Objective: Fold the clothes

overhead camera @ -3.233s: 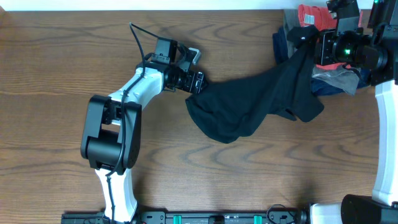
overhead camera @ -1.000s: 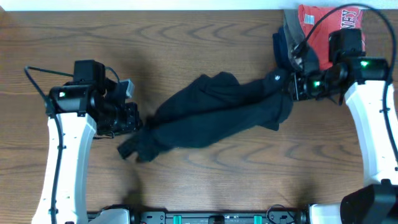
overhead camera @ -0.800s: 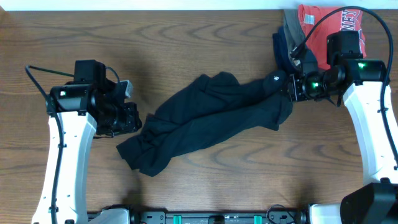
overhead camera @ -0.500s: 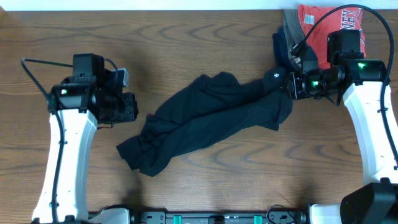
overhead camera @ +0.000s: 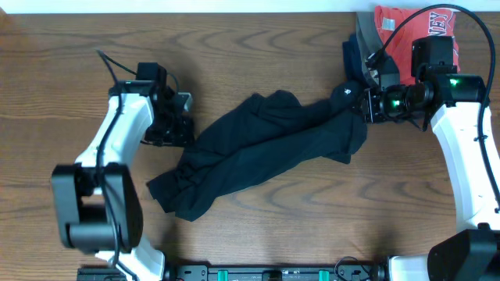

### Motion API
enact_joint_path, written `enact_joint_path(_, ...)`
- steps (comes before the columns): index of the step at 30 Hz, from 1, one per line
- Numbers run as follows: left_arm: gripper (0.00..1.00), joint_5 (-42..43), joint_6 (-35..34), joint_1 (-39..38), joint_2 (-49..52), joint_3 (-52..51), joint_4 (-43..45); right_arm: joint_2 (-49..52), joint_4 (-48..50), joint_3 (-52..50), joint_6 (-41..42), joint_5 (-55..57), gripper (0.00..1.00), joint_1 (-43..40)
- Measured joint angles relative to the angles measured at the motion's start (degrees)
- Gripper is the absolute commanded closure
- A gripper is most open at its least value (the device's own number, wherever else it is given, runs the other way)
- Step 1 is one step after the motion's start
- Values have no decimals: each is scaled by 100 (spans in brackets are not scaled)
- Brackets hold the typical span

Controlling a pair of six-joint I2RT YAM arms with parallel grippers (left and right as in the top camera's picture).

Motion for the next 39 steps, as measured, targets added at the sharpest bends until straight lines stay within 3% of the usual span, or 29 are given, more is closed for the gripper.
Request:
enact_joint_path(15, 41, 192, 603, 0, 922, 15, 286, 0, 46, 2, -2, 0, 99, 0)
enact_joint_path(17, 49, 201, 614, 4, 922, 15, 297, 0, 50, 0, -2, 0, 99, 0)
enact_joint_path(20, 80, 221, 656, 4, 944, 17, 393, 0, 61, 0, 0, -2, 99, 0)
enact_joint_path(22, 93, 234, 673, 4, 984, 20, 424, 0, 74, 2, -2, -2, 98, 0)
enact_joint_path(35, 94, 293, 664, 0, 1003, 52, 59, 0, 151, 2, 0, -2, 97, 0)
enact_joint_path(39, 94, 260, 509, 0, 584, 76, 9, 0, 151, 0, 0, -2, 97, 0)
